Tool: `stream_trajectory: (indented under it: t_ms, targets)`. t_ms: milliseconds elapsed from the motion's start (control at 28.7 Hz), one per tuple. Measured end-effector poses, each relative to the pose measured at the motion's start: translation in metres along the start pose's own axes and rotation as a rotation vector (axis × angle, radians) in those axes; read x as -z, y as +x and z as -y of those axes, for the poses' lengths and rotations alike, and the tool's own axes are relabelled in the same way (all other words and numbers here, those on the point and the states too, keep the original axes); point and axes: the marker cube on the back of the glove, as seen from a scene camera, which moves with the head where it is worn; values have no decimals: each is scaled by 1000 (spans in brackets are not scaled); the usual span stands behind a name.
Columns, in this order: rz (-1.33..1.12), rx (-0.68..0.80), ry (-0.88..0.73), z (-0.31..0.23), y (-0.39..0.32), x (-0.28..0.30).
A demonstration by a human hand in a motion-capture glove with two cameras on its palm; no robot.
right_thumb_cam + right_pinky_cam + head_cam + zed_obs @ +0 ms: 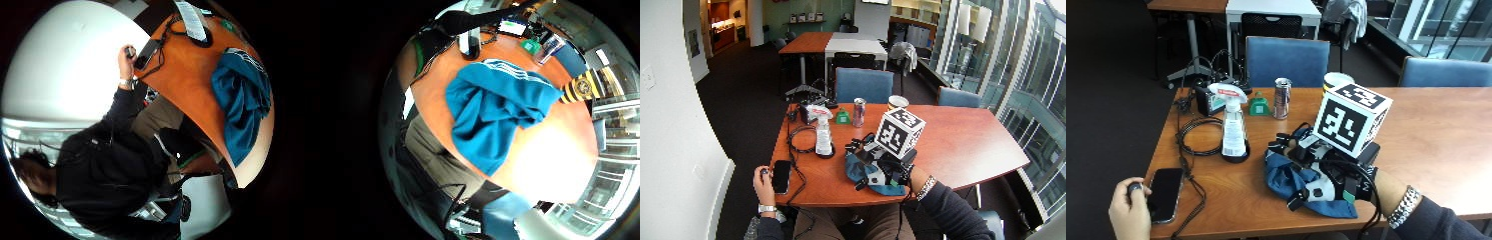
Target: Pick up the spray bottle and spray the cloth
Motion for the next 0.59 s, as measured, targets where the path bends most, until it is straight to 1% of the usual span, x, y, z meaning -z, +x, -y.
stream_trajectory:
  t_ms: [209,593]
  targets:
    - [-17,72,-32,-22,-23,8]
    - [-93,117,-5,-53,-49,23]
